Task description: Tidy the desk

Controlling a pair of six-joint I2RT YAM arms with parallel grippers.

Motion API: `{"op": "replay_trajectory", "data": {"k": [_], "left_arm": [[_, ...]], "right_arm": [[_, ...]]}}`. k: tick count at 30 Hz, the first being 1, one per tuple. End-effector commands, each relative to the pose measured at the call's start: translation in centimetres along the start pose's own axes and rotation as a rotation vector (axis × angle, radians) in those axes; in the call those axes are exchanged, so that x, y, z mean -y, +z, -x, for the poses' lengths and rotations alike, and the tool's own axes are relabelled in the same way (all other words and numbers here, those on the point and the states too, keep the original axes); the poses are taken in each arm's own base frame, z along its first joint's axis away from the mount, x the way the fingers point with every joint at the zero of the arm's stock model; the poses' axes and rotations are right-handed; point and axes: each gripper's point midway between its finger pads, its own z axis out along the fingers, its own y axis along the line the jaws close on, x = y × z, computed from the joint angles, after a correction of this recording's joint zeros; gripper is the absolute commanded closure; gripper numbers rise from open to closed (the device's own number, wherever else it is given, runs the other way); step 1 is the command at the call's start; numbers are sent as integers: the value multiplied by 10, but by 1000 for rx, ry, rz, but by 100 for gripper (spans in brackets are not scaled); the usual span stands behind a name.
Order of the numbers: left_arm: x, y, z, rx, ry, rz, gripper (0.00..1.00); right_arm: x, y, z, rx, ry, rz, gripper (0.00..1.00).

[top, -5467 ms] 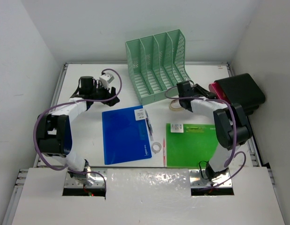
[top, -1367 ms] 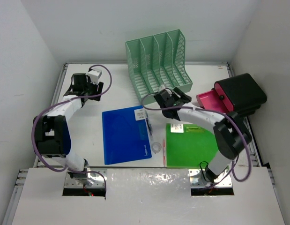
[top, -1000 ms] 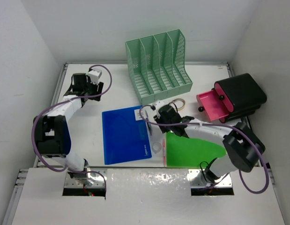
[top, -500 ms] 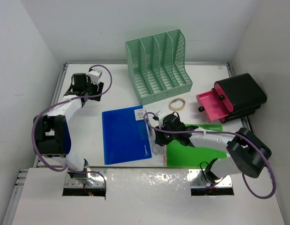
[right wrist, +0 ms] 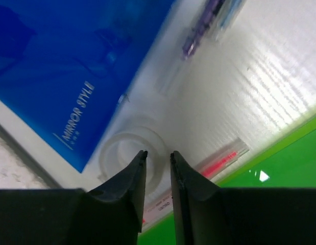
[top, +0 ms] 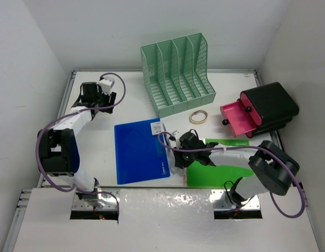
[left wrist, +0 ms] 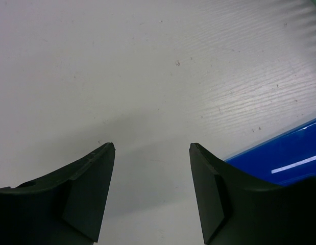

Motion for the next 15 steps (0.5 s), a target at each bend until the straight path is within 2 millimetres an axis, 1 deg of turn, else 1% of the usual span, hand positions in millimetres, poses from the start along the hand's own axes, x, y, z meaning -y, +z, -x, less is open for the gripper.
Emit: {"op": "replay_trajectory", "data": {"k": [1, 2, 3, 4, 7, 8, 10, 11, 12, 13, 14, 15], "left_arm": [[0, 0, 14, 47, 11, -4, 42], [0, 0, 14, 45, 12, -3, 42], [0, 0, 14, 45, 12, -4, 42], [0, 0, 14, 47, 11, -4, 42], [2, 1, 14, 46, 13, -12, 42], [1, 0, 14, 47, 10, -10, 42], [2, 1, 13, 44, 11, -11, 42], [1, 0, 14, 46, 11, -9, 42], [2, 0, 13, 46, 13, -12, 42], [2, 0, 14, 46, 12, -13, 42], [3, 0, 14, 47, 12, -16, 42], [3, 1, 13, 46, 10, -19, 42]], "right_arm": [[4, 6, -8, -31, 6, -25, 78], [5, 8, -6, -33, 7, -35, 80], [7, 8, -4, -26, 6, -49, 87], [9, 6, -6, -41, 10, -63, 91], [14, -1, 8, -12, 11, -109, 100], [13, -5, 21, 16, 10, -121, 100], [26, -24, 34, 50, 3, -218, 100], [33, -36, 42, 50, -18, -273, 100], [39, -53, 59, 107, -28, -323, 100], [57, -72, 78, 158, -40, -428, 100], [68, -85, 81, 163, -39, -477, 100], [89, -108, 94, 219, 8, -549, 100]]}}
